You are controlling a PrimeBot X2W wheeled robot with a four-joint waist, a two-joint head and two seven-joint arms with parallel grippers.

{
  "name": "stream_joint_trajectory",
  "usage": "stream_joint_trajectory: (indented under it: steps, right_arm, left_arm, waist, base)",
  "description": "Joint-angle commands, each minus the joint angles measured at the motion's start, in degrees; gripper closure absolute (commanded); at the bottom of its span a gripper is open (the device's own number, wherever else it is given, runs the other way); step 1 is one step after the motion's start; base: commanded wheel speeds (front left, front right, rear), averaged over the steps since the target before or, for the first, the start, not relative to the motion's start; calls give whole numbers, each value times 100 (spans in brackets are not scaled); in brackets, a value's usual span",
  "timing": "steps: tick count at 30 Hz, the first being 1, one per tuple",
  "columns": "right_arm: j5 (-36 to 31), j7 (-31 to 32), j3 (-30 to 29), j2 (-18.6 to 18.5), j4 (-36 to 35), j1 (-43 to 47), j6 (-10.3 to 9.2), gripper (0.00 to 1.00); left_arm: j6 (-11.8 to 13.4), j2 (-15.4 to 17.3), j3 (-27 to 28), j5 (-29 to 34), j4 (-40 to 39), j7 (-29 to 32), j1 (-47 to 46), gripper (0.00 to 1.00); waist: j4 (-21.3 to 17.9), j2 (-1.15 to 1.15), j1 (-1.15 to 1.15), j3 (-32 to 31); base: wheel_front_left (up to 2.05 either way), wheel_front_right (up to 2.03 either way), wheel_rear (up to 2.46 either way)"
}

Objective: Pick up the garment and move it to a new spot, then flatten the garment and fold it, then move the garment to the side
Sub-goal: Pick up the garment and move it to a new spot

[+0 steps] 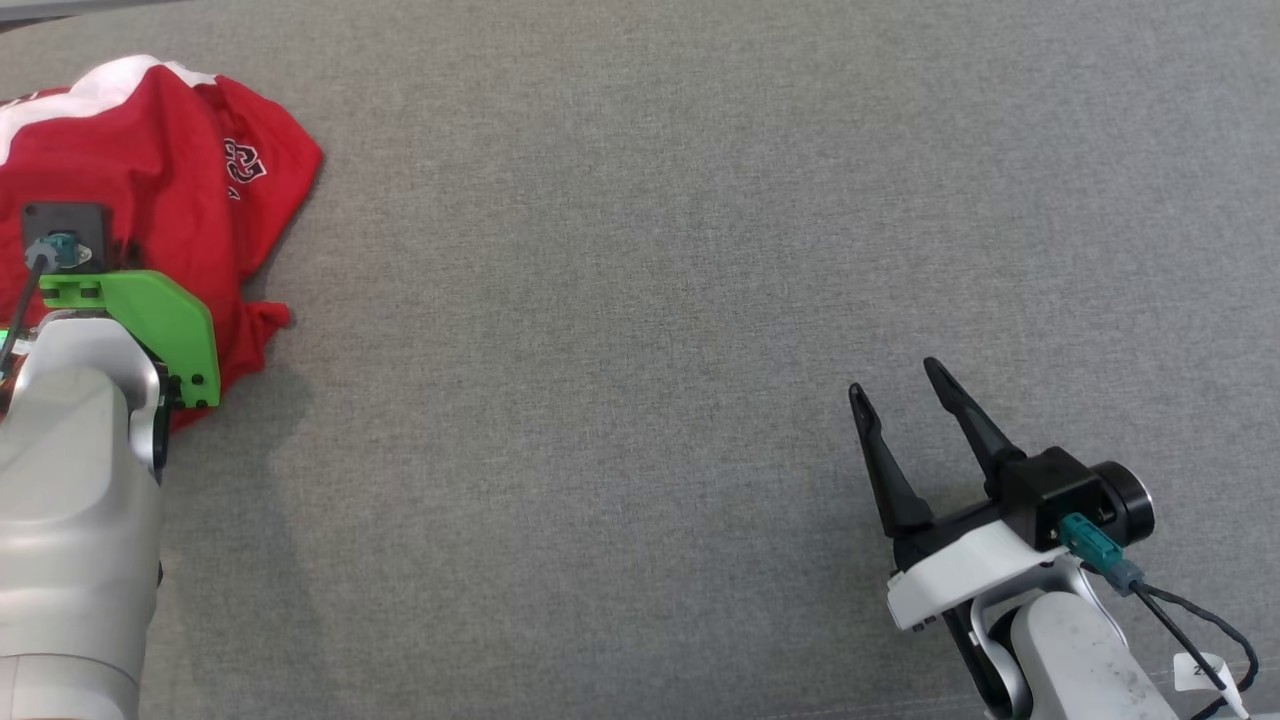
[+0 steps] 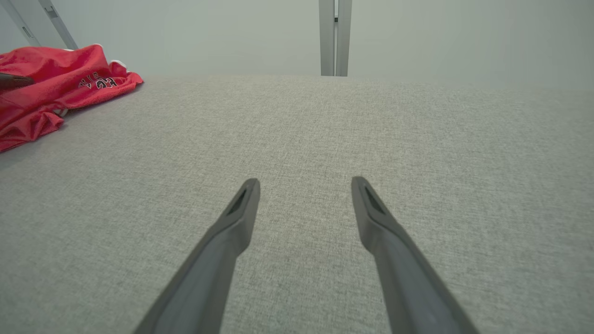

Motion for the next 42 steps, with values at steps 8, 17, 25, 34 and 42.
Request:
stream_joint_trajectory:
  steps: [8, 17, 25, 34, 42]
  right_arm:
    - [71, -18, -82, 99, 56, 164, -8, 0]
    - [139, -19, -186, 186, 24, 350, -8, 0]
    - [214, -18, -268, 220, -71, 451, -8, 0]
    - [462, -18, -174, 223, -139, 383, -8, 0]
    - [671, -18, -159, 224, -168, 542, -7, 0]
  left_arm:
    - [-221, 168, -37, -111, -359, -535, -249, 100]
    - [-631, -150, -194, -655, -2079, -298, -451, 100]
    - [-695, -467, -810, -1451, -4596, 835, 291, 100]
    - [-698, -970, -1998, -2247, -6317, 1443, 1119, 100]
    - [-698, -917, -2848, -2517, -5717, 1084, 1764, 100]
  waist:
    - [223, 0, 0, -586]
    - [-9, 0, 0, -984]
    - [-641, 0, 0, -1096]
    - [-1636, 0, 0, -1007]
    - [-2336, 0, 0, -901]
  base:
    - [0, 0, 0]
    - [0, 0, 0]
    - [0, 0, 0]
    - [0, 0, 0]
    - [0, 0, 0]
